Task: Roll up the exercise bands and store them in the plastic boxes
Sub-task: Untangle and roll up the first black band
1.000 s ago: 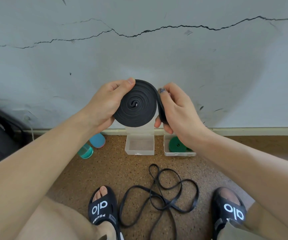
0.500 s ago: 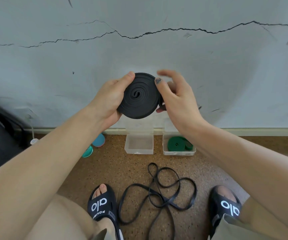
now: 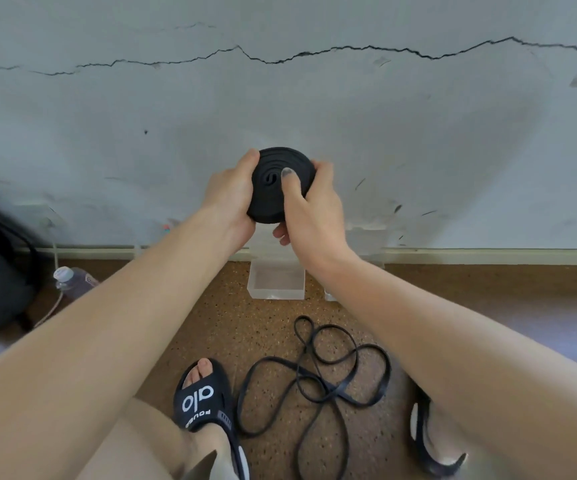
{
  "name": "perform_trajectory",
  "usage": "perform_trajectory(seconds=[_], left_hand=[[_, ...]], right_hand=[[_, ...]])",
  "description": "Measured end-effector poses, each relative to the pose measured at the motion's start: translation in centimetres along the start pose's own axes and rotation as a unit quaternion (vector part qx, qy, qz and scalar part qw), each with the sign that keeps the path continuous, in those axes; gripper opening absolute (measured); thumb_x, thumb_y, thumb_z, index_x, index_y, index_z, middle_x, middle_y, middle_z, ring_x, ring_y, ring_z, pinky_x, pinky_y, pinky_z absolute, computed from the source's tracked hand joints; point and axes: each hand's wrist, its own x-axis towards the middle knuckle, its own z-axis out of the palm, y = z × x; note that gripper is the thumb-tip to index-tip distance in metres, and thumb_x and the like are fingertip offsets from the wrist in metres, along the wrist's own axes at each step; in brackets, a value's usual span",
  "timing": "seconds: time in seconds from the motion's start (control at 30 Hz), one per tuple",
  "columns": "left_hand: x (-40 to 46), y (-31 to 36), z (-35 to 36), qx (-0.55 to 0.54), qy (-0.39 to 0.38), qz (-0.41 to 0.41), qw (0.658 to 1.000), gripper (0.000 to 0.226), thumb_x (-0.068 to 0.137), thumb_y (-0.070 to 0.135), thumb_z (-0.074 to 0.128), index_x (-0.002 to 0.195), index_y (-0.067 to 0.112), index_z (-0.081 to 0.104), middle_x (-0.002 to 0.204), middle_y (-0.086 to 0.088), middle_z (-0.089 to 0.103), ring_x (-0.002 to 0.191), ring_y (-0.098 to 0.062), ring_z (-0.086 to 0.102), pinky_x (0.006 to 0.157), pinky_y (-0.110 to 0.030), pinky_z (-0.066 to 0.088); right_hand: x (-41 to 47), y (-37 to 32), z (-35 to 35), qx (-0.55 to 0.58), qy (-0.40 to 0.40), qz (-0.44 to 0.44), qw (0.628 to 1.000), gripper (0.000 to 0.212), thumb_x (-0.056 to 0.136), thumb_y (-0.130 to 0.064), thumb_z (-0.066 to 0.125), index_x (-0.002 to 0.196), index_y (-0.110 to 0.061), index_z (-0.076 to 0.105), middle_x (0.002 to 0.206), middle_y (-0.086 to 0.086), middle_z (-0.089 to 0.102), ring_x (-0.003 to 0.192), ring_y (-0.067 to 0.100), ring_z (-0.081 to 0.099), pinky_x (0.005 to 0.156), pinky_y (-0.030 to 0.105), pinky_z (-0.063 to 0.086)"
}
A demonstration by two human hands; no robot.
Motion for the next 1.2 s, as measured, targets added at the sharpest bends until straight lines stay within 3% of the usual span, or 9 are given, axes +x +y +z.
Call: perform_trajectory(seconds=[0.07, 0.2, 0.37, 0.47, 0.6, 0.73, 0.83, 0.97, 1.2], left_hand=[[1.4, -1.9, -0.2, -0.015, 0.020, -0.034, 0.999, 0.023, 0.099, 0.030, 0.062, 0.103, 0.008, 0.068, 0.105, -0.014, 0.076, 0.088, -0.027, 0.075, 0.073, -0.038, 0.062], [4.6, -7.6, 0.0, -0.042, 0.061, -0.120, 0.990, 0.027, 0.098, 0.031, 0.063, 0.108, 0.007, 0.068, 0.109, -0.015, 0.075, 0.095, -0.031, 0.074, 0.089, -0.049, 0.061], [8.8, -14.5, -1.0, 0.040, 0.096, -0.160, 0.982, 0.026, 0.102, 0.038, 0.055, 0.092, 0.015, 0.062, 0.107, -0.011, 0.071, 0.097, -0.026, 0.070, 0.082, -0.038, 0.059], [11.5, -17.4, -3.3, 0.152, 0.043, -0.187, 0.970, 0.035, 0.106, 0.041, 0.045, 0.113, 0.012, 0.064, 0.120, -0.010, 0.070, 0.104, -0.024, 0.068, 0.091, -0.035, 0.059], [14.1, -18.5, -6.1, 0.516, -0.161, -0.125, 0.832, 0.049, 0.106, 0.052, 0.037, 0.137, 0.016, 0.051, 0.113, -0.003, 0.062, 0.089, -0.015, 0.061, 0.060, -0.020, 0.046], [17.1, -20.2, -8.6, 0.638, -0.265, -0.061, 0.721, 0.074, 0.094, 0.064, 0.054, 0.153, 0.026, 0.031, 0.141, 0.000, 0.049, 0.120, -0.018, 0.054, 0.092, -0.028, 0.047], [18.9, -22.4, -10.2, 0.702, -0.284, -0.013, 0.653, 0.082, 0.086, 0.073, 0.056, 0.149, 0.026, 0.034, 0.146, 0.000, 0.045, 0.128, -0.018, 0.049, 0.101, -0.035, 0.048], [21.1, -25.3, -11.8, 0.712, -0.251, 0.025, 0.655, 0.069, 0.086, 0.073, 0.053, 0.134, 0.025, 0.045, 0.128, 0.000, 0.052, 0.118, -0.020, 0.051, 0.089, -0.035, 0.047], [23.3, -26.9, -12.3, 0.741, -0.284, 0.188, 0.579, 0.041, 0.090, 0.069, 0.049, 0.081, 0.030, 0.051, 0.078, 0.004, 0.057, 0.083, -0.018, 0.056, 0.066, -0.032, 0.032]], right_hand=[[0.7, 1.9, 1.1, -0.006, 0.012, 0.033, 0.999, 0.020, 0.107, -0.037, 0.044, 0.122, -0.026, 0.037, 0.110, 0.005, 0.063, 0.074, 0.029, 0.068, 0.045, 0.026, 0.051], [3.0, 7.1, 2.3, -0.056, 0.049, 0.086, 0.994, 0.032, 0.106, -0.037, 0.045, 0.131, -0.017, 0.039, 0.111, 0.007, 0.064, 0.094, 0.033, 0.068, 0.078, 0.053, 0.059], [5.3, 15.7, 3.2, -0.082, 0.041, 0.173, 0.981, 0.025, 0.105, -0.038, 0.048, 0.120, -0.018, 0.044, 0.106, 0.007, 0.064, 0.088, 0.035, 0.070, 0.071, 0.050, 0.062], [7.1, 19.9, 4.2, -0.084, 0.019, 0.220, 0.972, 0.021, 0.106, -0.035, 0.050, 0.119, -0.019, 0.046, 0.111, 0.008, 0.064, 0.090, 0.038, 0.071, 0.066, 0.044, 0.062], [9.1, 24.8, 5.1, -0.084, 0.015, 0.282, 0.956, 0.032, 0.107, -0.032, 0.048, 0.134, -0.014, 0.044, 0.120, 0.003, 0.059, 0.096, 0.024, 0.066, 0.083, 0.046, 0.061], [10.8, 29.4, 5.9, -0.090, 0.019, 0.335, 0.938, 0.033, 0.108, -0.032, 0.047, 0.134, -0.012, 0.043, 0.123, 0.010, 0.062, 0.067, 0.023, 0.072, 0.047, 0.026, 0.054], [11.6, 32.1, 6.8, -0.072, 0.019, 0.375, 0.924, 0.032, 0.108, -0.030, 0.047, 0.135, -0.013, 0.041, 0.127, 0.012, 0.059, 0.076, 0.030, 0.073, 0.040, 0.020, 0.048], [12.0, 34.2, 8.2, -0.053, 0.014, 0.398, 0.916, 0.034, 0.108, -0.029, 0.048, 0.137, -0.014, 0.039, 0.124, 0.010, 0.058, 0.057, 0.019, 0.067, 0.043, 0.022, 0.050], [12.3, 36.5, 9.2, -0.086, 0.009, 0.414, 0.906, 0.028, 0.108, -0.028, 0.046, 0.130, -0.015, 0.035, 0.133, 0.020, 0.056, 0.109, 0.049, 0.067, 0.037, 0.016, 0.043]])
